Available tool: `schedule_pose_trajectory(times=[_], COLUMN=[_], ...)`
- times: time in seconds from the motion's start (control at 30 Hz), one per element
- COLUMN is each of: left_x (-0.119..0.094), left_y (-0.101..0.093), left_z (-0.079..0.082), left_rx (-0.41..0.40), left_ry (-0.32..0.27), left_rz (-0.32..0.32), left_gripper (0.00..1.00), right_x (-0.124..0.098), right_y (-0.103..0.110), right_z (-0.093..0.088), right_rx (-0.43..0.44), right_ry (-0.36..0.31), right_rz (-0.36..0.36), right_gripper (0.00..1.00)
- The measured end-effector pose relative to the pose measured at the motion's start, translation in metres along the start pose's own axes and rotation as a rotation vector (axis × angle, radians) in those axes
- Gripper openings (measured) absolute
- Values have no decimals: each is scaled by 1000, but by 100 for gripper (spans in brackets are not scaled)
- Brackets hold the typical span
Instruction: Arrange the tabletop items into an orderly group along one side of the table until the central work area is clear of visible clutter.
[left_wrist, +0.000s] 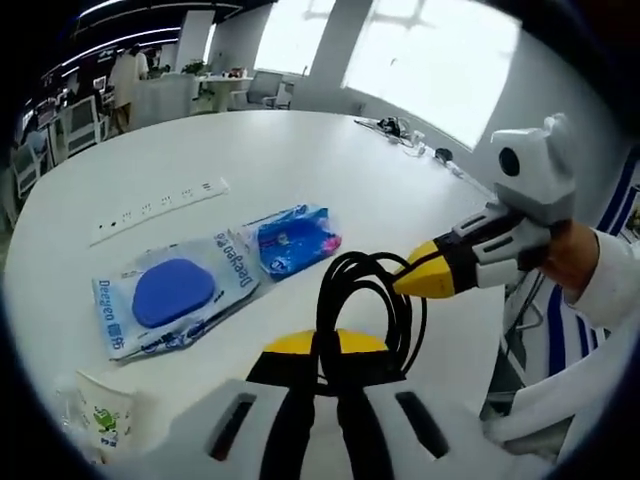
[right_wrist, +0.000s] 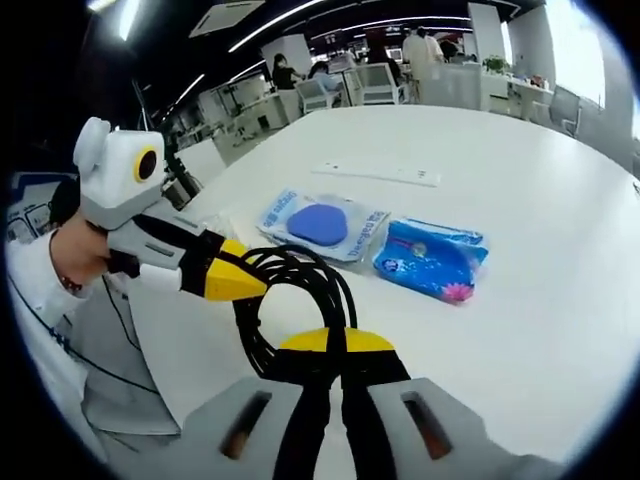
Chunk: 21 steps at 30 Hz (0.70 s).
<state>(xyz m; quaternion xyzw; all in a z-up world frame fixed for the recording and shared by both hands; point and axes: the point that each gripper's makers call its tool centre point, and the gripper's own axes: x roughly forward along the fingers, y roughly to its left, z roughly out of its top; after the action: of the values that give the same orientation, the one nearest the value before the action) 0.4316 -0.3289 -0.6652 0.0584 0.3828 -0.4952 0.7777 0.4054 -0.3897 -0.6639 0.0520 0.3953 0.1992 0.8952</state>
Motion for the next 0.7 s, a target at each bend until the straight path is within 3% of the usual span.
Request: schedule_pose_trajectory(times=[0.27, 0.7], left_x=[22, 56], left_y=[-8, -7], left_z=[10, 10], left_rx=[-13, -55], left_ry=[17, 68], left_rz=[-23, -38], left_gripper=[2, 2], right_x=[-7, 3], right_y=[-23, -53], right_z=[-2, -11], right_rx=[21, 54], right_ry=[8, 44], right_rz=[-21, -30], right_gripper=[0, 0])
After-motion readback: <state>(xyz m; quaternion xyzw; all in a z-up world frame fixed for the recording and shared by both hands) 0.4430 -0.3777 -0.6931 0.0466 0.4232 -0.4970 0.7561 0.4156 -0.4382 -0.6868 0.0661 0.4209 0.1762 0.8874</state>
